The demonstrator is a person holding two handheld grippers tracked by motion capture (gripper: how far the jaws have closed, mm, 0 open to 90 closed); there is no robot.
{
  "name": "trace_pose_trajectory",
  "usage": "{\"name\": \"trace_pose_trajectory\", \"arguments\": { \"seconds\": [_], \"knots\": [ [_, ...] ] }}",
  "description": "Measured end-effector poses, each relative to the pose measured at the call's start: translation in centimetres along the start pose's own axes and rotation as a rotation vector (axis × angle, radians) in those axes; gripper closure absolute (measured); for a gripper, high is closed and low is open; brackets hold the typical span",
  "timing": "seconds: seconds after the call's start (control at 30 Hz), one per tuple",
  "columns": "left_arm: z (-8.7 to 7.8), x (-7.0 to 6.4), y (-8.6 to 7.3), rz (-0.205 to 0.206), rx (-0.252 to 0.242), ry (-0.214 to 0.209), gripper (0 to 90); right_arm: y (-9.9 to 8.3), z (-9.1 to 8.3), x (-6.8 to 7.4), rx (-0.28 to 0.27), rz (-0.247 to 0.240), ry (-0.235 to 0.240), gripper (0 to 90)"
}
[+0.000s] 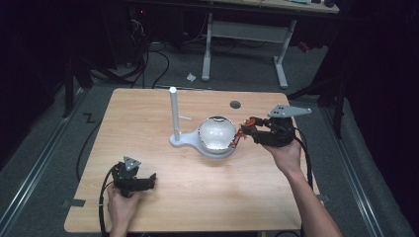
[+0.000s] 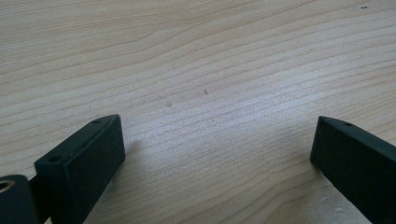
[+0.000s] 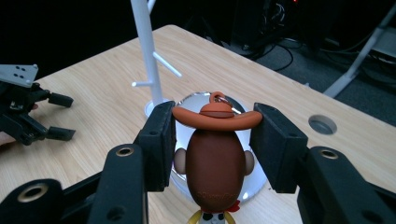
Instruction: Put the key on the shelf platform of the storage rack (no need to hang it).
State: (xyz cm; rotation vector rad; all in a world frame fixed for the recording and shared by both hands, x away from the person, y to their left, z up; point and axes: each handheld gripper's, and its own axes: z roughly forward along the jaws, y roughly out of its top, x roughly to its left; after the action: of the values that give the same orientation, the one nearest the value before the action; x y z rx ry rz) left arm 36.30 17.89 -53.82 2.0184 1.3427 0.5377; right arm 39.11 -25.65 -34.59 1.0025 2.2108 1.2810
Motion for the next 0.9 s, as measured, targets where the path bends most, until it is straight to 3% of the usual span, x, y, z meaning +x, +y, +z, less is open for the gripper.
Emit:
{"name": "trace_pose_trajectory", "arguments": {
  "seconds": [0.43, 0.9],
  "knots": [
    [0.0, 0.0, 0.0, 0.000, 0.000, 0.000, 3.3, 2.7, 2.0, 0.5, -0.023, -0.018, 0.035, 51.6],
    [0.0, 0.0, 0.0, -0.001, 0.000, 0.000, 3.3, 2.3, 5.6, 0.4, 0.037, -0.011, 0.032, 51.5]
  ]
}}
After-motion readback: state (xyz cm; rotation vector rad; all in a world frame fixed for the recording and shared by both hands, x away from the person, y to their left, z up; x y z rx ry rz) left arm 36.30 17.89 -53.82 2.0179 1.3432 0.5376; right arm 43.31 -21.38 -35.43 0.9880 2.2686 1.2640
